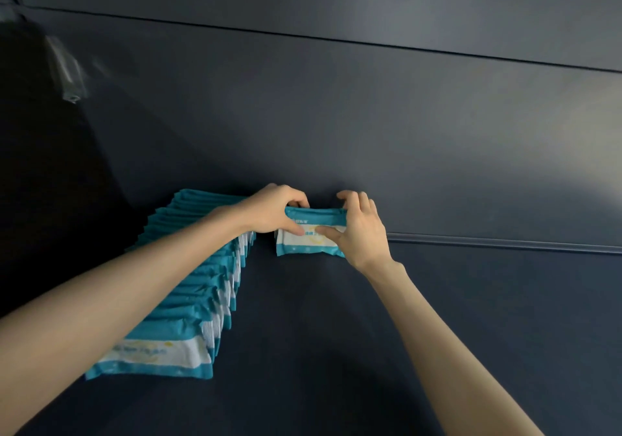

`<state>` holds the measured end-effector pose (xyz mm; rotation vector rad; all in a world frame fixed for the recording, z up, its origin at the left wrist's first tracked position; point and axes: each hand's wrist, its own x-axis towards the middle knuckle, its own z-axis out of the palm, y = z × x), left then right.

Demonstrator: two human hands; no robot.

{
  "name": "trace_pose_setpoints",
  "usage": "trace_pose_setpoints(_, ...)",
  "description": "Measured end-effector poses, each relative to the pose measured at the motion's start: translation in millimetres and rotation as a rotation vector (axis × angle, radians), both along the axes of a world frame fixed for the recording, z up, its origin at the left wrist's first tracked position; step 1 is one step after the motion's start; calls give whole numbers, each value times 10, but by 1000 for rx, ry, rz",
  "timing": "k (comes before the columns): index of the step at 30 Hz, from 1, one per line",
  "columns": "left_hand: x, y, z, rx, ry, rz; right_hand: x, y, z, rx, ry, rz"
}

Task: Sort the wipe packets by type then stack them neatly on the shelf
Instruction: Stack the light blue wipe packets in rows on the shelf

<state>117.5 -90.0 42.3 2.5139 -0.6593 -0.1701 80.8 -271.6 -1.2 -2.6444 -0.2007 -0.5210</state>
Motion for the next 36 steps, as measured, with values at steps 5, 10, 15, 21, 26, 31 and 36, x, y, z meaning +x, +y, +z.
trace_pose_setpoints(5,30,-7,-32,17,-84,15,-22,-32,-20,-12,43,24)
trace_pose_setpoints(10,17,18,-29,200,-297,48,1,-69,-13,15,110,28)
trace_pose_setpoints(15,-14,-13,-33,366,-412,49,25,-48,-42,11,67,-5)
trace_pose_setpoints(21,-83,-65,-17,516,-551,51,26,-24,-50,-124,0,-73)
trace_pose_setpoints(26,-190,-89,22,626,-693,66,-74,11,-4,-119,-30,-99)
trace_pose_setpoints(31,-320,-167,222,522,-668,114,-352,-115,251,-76,-61,-109)
trace_pose_setpoints(36,-718,-387,367,262,-692,35,-895,-349,499,-50,-155,-151)
